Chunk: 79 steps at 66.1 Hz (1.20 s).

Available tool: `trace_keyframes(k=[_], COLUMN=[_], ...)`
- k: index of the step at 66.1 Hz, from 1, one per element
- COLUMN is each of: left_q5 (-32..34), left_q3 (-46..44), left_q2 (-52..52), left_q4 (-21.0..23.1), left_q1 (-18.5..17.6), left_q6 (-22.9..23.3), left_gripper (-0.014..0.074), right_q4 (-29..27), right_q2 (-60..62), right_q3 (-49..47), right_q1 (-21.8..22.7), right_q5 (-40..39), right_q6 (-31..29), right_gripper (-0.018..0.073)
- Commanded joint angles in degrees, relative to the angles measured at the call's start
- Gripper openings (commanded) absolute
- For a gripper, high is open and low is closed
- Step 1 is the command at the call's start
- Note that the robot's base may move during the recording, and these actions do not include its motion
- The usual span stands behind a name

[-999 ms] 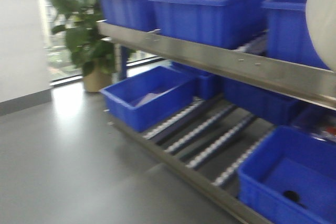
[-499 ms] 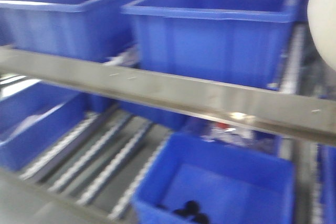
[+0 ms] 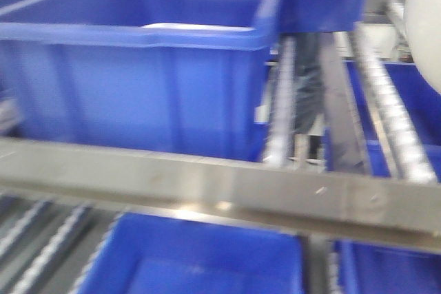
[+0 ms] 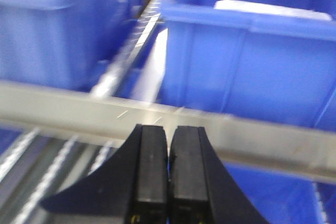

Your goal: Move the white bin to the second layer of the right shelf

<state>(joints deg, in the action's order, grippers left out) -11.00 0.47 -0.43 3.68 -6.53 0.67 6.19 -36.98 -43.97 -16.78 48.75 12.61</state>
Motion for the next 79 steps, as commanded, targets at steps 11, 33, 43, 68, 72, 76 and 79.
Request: trace_keyframes(k=[11,33,43,68,72,76,79], left_q5=[5.1,5.1,5.1,5.1,5.1,5.1,5.1], left_q3=[1.6,1.6,1.6,1.6,1.6,1.6,1.6], left_q2=[-1.0,-1.0,-1.0,-1.0,-1.0,-1.0,-1.0], left_q4=[0.3,0.3,0.3,0.3,0.3,0.3,0.3], left_q1=[-0.4,-0.4,-0.4,-0.4,-0.4,-0.4,-0.4], left_q6=[0.6,0.6,0.6,0.6,0.6,0.6,0.6], left_gripper=[0.0085,0.0085,0.0085,0.0085,0.0085,0.0085,0.0085], right_q4=[0.7,0.7,0.7,0.7,0.7,0.7,0.7], right_q2=[-0.1,-0.1,-0.1,-0.1,-0.1,-0.1,-0.1], right_q3=[-1.7,-1.7,-1.7,-1.7,-1.7,-1.7,-1.7], right_q1=[0.4,0.4,0.4,0.4,0.4,0.4,0.4], right_q5=[-4.4,-4.4,-4.4,-4.4,-4.4,-4.4,-4.4], right_q6=[0.1,0.1,0.1,0.1,0.1,0.1,0.1], right_gripper=[0.0053,0.0053,0.0053,0.0053,0.0053,0.0053,0.0053])
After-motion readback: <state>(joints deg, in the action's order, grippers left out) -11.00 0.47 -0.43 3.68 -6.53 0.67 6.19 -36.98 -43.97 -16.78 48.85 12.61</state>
